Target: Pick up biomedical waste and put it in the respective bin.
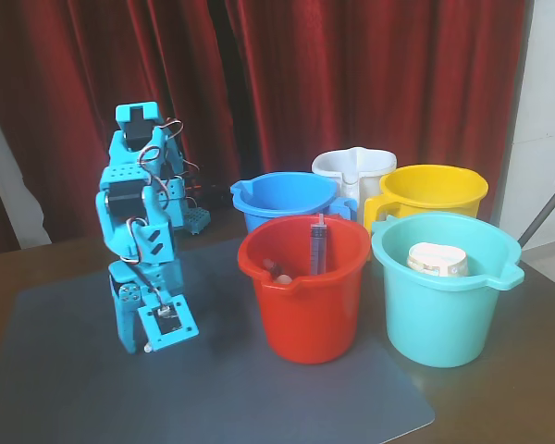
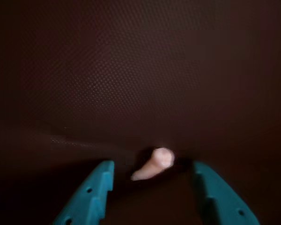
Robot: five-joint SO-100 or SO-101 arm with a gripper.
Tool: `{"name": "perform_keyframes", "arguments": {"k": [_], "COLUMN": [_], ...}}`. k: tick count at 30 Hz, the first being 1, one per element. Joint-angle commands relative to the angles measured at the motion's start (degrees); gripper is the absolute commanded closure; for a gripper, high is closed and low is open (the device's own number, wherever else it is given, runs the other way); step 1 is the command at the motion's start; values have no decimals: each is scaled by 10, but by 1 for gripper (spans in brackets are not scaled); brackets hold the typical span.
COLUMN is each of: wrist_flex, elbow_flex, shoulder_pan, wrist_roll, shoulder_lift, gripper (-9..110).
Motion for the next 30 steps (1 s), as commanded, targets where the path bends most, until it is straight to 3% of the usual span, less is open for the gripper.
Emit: {"name": "perform_keyframes", "arguments": {"k": [1, 17, 23, 30], "wrist_flex": [-7, -7, -18, -19], "elbow_flex": [-16, -10, -9, -17], "shoulder_pan": [-9, -6, -2, -1], "wrist_roll": [7, 21, 20, 22], "shoulder_lift": [2, 1, 0, -32], "gripper": [84, 84, 95, 95]}}
